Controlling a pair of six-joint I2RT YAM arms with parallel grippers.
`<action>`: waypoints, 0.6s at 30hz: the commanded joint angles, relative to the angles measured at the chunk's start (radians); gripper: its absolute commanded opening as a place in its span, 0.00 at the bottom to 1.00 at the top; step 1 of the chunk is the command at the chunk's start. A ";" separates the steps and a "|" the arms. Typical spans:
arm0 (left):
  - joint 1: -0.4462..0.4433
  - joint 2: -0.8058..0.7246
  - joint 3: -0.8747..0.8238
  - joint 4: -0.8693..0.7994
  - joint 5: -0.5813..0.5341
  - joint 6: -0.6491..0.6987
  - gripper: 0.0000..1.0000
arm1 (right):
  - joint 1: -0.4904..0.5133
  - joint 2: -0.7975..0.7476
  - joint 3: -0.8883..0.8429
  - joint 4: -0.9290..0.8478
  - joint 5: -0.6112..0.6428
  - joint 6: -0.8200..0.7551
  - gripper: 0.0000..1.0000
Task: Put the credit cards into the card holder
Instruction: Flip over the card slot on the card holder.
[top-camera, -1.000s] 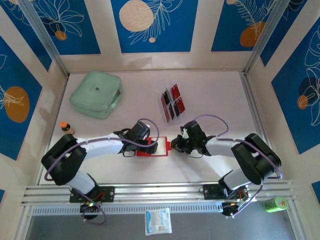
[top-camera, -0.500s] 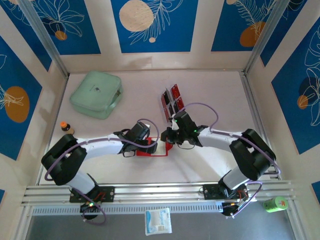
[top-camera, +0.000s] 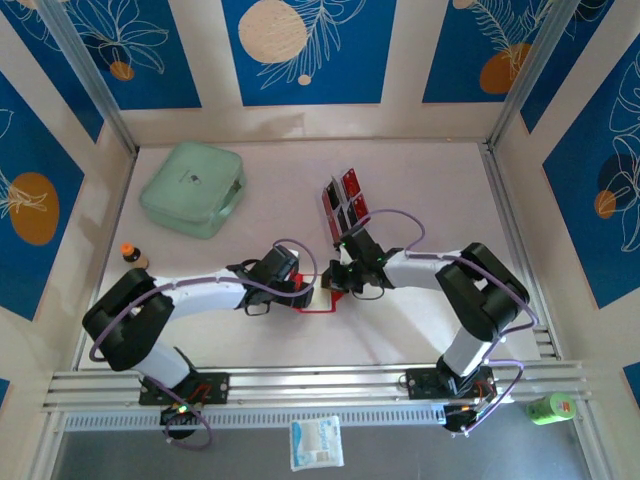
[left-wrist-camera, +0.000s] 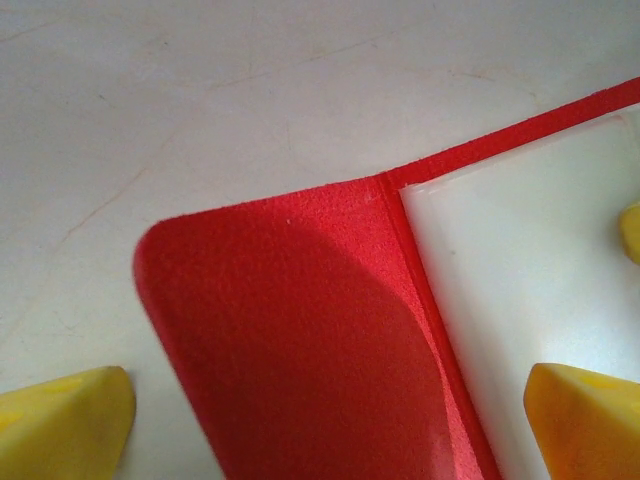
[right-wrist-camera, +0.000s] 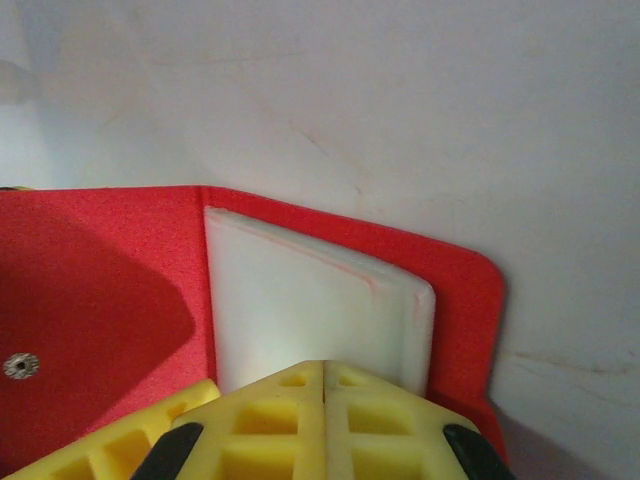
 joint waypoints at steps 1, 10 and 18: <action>0.001 -0.013 -0.016 0.006 -0.015 0.022 1.00 | -0.001 0.021 0.028 -0.023 -0.010 -0.020 0.00; 0.001 -0.044 -0.011 0.006 -0.017 0.021 1.00 | 0.019 0.039 0.024 0.000 -0.029 0.003 0.00; -0.001 -0.194 0.055 -0.065 0.016 -0.013 1.00 | 0.009 -0.011 0.026 -0.021 -0.022 0.000 0.00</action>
